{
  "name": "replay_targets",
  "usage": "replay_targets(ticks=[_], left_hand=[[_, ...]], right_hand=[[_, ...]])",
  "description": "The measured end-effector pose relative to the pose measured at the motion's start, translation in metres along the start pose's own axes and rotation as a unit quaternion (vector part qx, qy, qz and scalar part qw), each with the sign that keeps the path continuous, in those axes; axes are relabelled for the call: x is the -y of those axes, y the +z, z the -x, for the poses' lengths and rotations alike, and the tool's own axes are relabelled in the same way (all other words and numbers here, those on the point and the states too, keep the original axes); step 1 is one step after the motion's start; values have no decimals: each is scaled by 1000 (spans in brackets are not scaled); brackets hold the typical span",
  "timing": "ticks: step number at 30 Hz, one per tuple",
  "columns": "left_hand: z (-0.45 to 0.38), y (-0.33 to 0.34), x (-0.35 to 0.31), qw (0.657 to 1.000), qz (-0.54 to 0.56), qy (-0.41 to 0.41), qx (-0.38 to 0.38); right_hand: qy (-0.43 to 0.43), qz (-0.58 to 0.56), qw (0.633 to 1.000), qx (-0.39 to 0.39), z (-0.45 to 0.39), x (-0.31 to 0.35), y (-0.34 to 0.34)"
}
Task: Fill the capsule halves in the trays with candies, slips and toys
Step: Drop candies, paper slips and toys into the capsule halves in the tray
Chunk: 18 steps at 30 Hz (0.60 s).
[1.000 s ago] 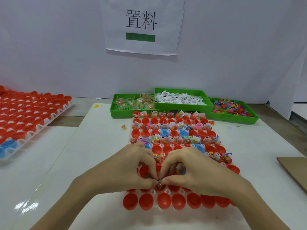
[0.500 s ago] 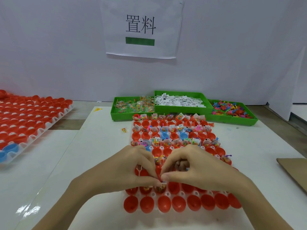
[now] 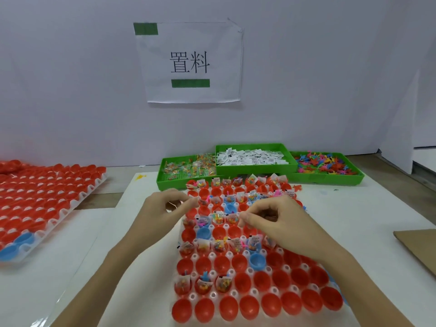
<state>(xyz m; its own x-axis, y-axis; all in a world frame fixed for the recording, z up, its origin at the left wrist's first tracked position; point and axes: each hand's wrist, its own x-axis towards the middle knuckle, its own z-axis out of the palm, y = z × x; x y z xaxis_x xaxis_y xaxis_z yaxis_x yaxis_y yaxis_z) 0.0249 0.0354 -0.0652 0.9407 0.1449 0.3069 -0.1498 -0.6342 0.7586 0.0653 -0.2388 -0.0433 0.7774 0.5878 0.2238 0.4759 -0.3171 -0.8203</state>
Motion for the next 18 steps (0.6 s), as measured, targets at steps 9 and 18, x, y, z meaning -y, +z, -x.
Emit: replay_targets(ticks=[9,18], left_hand=[[-119,1,42,984,-143,-70,-84],[-177,9,73,947,-308,-14,93]], right_hand=[[-4,-6,999,-52,-4,-10,-1],[7,24,996,-80,-8,-23,-2]])
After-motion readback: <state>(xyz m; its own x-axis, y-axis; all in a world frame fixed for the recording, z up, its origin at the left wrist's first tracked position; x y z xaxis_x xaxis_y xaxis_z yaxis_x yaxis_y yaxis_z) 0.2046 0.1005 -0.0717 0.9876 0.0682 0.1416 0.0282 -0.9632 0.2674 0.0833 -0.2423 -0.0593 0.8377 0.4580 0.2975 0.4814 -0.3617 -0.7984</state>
